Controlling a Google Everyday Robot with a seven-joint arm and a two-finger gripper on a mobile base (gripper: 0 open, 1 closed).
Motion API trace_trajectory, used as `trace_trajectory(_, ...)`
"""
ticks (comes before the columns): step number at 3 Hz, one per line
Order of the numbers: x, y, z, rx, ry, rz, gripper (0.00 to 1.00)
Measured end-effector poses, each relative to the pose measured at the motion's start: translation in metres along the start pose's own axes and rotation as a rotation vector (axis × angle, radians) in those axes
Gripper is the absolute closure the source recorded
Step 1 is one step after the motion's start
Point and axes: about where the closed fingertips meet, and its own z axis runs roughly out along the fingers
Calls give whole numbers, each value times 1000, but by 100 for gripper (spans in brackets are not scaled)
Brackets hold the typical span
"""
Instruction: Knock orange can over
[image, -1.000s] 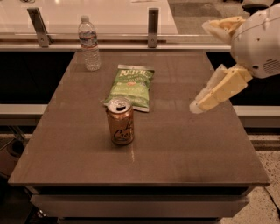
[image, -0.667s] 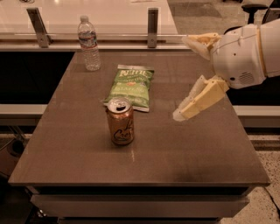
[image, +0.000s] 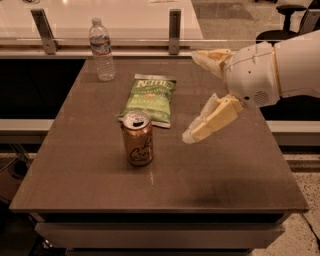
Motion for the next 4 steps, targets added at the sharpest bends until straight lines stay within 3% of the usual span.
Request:
trace_trajectory(2, 13, 7, 33, -54, -60, 41, 0)
trace_trajectory(4, 28, 34, 75, -99, -129, 99, 0)
